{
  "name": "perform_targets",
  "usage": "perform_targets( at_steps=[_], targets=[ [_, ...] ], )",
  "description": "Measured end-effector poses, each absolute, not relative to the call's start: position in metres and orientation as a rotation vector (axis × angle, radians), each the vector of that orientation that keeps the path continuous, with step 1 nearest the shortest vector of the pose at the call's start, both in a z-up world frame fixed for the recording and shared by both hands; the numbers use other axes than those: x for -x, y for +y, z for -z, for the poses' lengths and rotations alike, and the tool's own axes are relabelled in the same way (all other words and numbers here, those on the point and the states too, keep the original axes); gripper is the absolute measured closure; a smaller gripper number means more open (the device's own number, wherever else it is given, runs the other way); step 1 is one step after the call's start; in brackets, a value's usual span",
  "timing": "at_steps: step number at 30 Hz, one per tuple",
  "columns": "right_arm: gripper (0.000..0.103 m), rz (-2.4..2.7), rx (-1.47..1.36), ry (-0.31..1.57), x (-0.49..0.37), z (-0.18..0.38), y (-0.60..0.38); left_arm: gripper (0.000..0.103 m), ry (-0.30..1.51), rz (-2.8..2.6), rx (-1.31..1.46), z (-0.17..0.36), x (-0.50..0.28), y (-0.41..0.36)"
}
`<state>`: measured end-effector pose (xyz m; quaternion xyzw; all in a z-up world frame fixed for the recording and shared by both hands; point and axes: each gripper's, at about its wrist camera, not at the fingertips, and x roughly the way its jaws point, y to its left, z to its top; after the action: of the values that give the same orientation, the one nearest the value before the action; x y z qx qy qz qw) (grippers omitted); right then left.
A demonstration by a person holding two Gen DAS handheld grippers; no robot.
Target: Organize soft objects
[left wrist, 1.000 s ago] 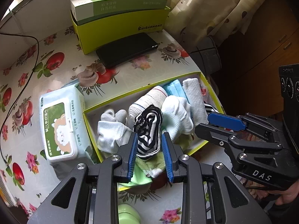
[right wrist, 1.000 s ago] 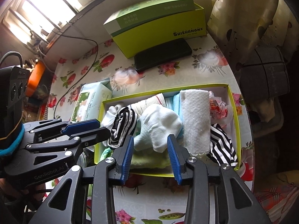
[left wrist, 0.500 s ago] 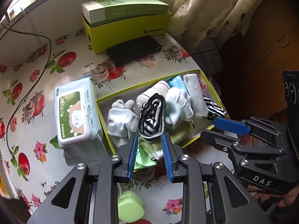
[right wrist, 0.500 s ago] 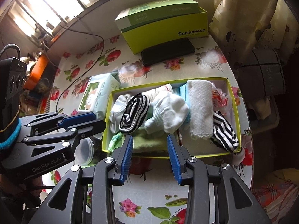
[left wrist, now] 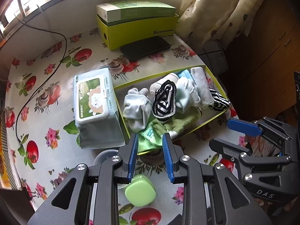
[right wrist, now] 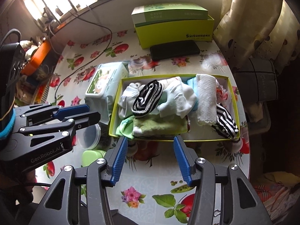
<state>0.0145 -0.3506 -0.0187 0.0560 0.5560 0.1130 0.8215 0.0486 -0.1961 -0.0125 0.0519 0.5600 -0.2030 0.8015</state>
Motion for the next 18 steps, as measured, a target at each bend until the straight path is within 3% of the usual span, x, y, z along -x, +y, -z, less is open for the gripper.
perform_targets(
  at_steps=[18],
  targets=[
    [0.051,-0.256,-0.081,1.184,0.003,0.019,-0.337,0.075,1.18,0.389,-0.128,0.011,-0.026,-0.181]
  ],
)
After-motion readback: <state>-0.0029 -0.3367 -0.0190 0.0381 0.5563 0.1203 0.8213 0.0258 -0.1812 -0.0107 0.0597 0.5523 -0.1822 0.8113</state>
